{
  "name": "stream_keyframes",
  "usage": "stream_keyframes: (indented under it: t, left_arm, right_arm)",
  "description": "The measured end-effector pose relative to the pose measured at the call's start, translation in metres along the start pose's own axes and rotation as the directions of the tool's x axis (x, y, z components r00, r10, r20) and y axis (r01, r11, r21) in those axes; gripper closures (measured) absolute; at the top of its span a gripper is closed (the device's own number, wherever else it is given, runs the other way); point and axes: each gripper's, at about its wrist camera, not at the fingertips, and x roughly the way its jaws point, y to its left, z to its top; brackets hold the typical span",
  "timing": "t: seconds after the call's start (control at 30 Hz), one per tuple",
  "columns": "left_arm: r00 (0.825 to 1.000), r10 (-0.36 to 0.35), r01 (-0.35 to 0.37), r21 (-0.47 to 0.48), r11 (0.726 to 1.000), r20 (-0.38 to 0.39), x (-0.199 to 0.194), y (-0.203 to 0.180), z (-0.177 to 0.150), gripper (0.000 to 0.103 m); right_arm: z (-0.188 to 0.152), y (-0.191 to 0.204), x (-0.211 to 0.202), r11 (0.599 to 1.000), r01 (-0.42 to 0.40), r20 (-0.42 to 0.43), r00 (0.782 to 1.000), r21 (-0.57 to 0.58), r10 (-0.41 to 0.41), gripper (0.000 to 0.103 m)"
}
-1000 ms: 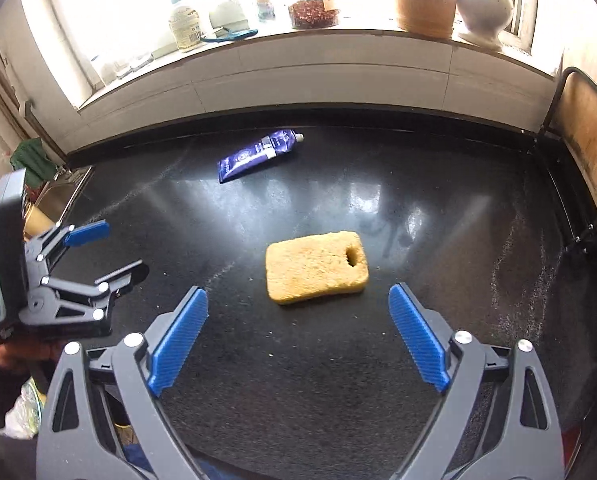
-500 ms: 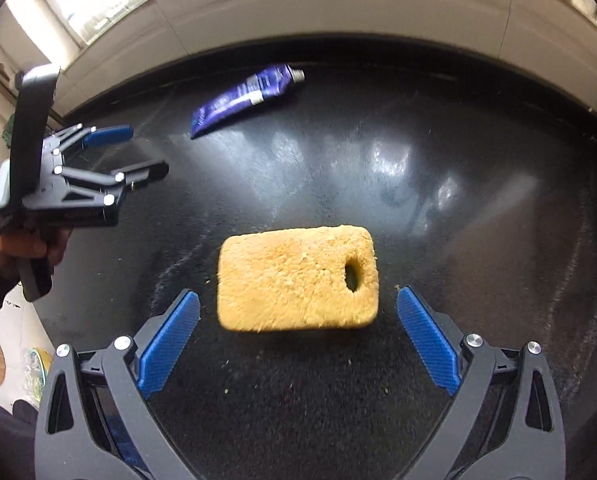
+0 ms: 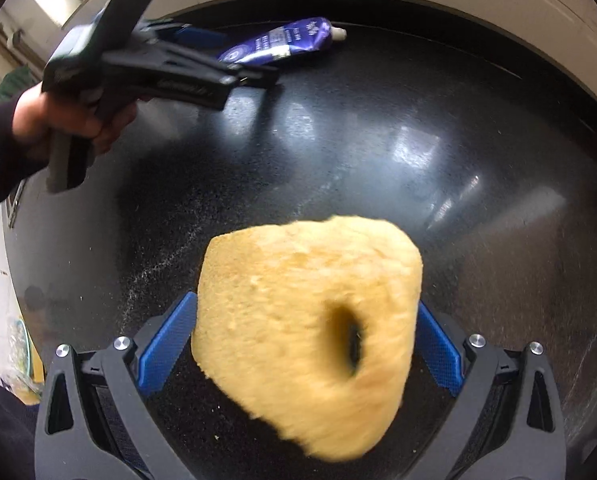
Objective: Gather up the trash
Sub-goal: 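Grasp purple tube with left gripper while right gripper grasps yellow sponge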
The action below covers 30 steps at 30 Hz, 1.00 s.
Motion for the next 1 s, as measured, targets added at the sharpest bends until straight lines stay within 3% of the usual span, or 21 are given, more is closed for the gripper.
stream_keyframes:
  t: [0.03, 0.1, 0.17, 0.3, 0.63, 0.7, 0.73, 0.87, 1.0]
  left_arm:
    - [1.0, -0.011, 0.011, 0.0, 1.0, -0.001, 0.002, 0.001, 0.003, 0.012]
    - [0.999, -0.037, 0.037, -0.003, 0.999, 0.004, 0.002, 0.0, 0.003, 0.021]
    - [0.999, -0.04, 0.04, -0.005, 0.999, 0.01, -0.001, -0.008, 0.006, 0.045]
    - [0.999, -0.045, 0.045, 0.007, 0.999, -0.009, -0.009, -0.022, 0.004, 0.051]
    - [1.0, -0.021, 0.021, -0.15, 0.989, 0.005, -0.064, -0.041, -0.033, 0.052]
    - [1.0, -0.008, 0.008, -0.178, 0.984, 0.005, -0.077, -0.044, -0.042, 0.06]
    - [1.0, -0.002, 0.001, -0.193, 0.981, -0.001, -0.084, -0.046, -0.049, 0.09]
    - [1.0, 0.008, -0.015, -0.304, 0.953, -0.023, -0.1, -0.044, -0.078, 0.094]
    - [0.999, 0.033, -0.043, -0.357, 0.933, -0.034, -0.115, -0.046, -0.1, 0.095]
  right_arm:
    - [0.0, 0.005, 0.0, 1.0, 0.008, 0.006, 1.0, -0.026, -0.008, 0.014]
    - [-0.001, 0.01, -0.003, 0.997, 0.054, 0.023, 0.998, -0.061, -0.052, 0.049]
    - [-0.001, 0.012, -0.006, 0.994, 0.082, 0.032, 0.996, -0.075, -0.08, 0.076]
    - [0.001, 0.0, -0.01, 1.0, 0.011, 0.016, 1.0, 0.018, -0.011, 0.078]
    - [-0.003, 0.009, -0.046, 0.999, 0.039, 0.094, 0.995, 0.021, -0.04, 0.078]
    - [-0.005, 0.015, -0.053, 0.999, 0.044, 0.114, 0.992, 0.007, -0.045, 0.078]
    - [-0.007, 0.02, -0.057, 0.999, 0.048, 0.125, 0.991, -0.001, -0.047, 0.078]
    - [-0.015, 0.035, -0.071, 0.998, 0.054, 0.159, 0.986, -0.029, -0.049, 0.078]
    - [-0.025, 0.044, -0.083, 0.997, 0.059, 0.184, 0.982, -0.042, -0.05, 0.078]
